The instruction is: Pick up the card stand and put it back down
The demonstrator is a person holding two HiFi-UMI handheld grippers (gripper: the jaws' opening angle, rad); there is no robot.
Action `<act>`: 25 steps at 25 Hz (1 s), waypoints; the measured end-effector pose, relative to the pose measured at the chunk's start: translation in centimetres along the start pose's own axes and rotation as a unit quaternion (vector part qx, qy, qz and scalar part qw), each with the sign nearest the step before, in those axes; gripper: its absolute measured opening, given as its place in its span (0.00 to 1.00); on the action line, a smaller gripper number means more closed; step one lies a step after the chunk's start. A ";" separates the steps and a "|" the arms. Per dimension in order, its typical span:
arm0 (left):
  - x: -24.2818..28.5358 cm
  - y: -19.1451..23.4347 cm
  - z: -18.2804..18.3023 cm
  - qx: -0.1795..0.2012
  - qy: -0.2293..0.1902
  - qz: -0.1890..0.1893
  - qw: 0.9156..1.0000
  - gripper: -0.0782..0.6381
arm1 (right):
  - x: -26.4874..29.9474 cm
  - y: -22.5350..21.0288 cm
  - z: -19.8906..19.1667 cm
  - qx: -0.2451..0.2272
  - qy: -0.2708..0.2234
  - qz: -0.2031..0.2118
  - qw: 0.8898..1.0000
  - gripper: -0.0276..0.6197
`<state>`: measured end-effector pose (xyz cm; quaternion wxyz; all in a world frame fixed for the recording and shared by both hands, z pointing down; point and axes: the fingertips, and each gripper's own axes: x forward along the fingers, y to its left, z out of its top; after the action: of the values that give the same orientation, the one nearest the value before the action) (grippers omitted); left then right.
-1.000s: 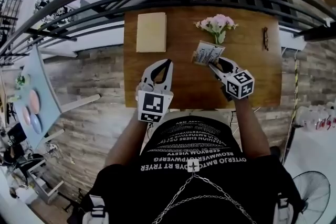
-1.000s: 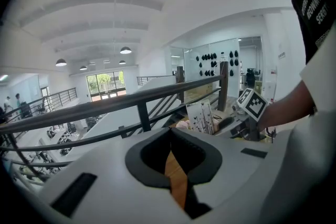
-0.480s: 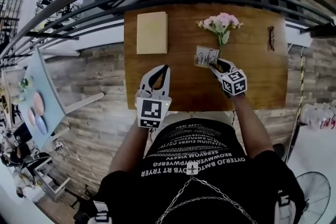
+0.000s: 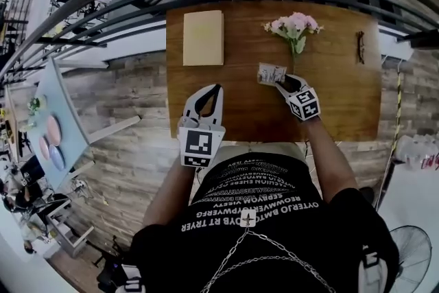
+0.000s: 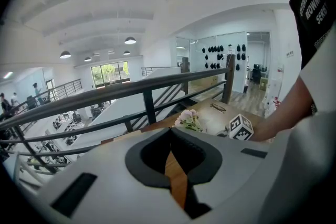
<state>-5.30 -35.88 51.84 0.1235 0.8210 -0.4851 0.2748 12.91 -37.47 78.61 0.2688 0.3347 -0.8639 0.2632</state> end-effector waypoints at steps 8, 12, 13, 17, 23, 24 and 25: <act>-3.0 -0.2 -0.1 0.013 -0.016 -0.005 1.000 0.15 | 0.3 0.3 -1.4 -0.078 0.051 -0.067 0.993 0.32; -5.1 -0.1 -0.4 0.015 -0.028 -0.006 0.999 0.15 | -1.6 0.9 -1.7 -0.074 0.047 -0.093 0.992 0.34; -5.6 0.0 -0.4 0.013 -0.033 -0.007 0.999 0.15 | -2.4 1.1 -1.5 -0.067 0.041 -0.100 0.992 0.35; -7.5 -0.1 -0.6 0.003 -0.051 -0.015 0.999 0.15 | -6.4 1.7 -0.8 -0.038 0.010 -0.134 0.990 0.40; -10.5 -0.6 0.9 0.002 -0.104 -0.027 0.994 0.15 | -14.6 5.6 4.2 0.013 -0.102 -0.164 0.981 0.34; -11.0 -0.7 1.3 0.003 -0.113 -0.029 0.993 0.15 | -16.2 6.7 5.6 0.013 -0.129 -0.166 0.978 0.30; -11.6 -0.8 1.6 0.005 -0.121 -0.032 0.992 0.15 | -17.7 7.9 6.9 0.012 -0.153 -0.166 0.974 0.27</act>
<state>-8.44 -27.82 43.95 0.0683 0.8641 -0.4684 0.1714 16.36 -29.09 60.13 0.1693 0.5130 -0.8240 0.1709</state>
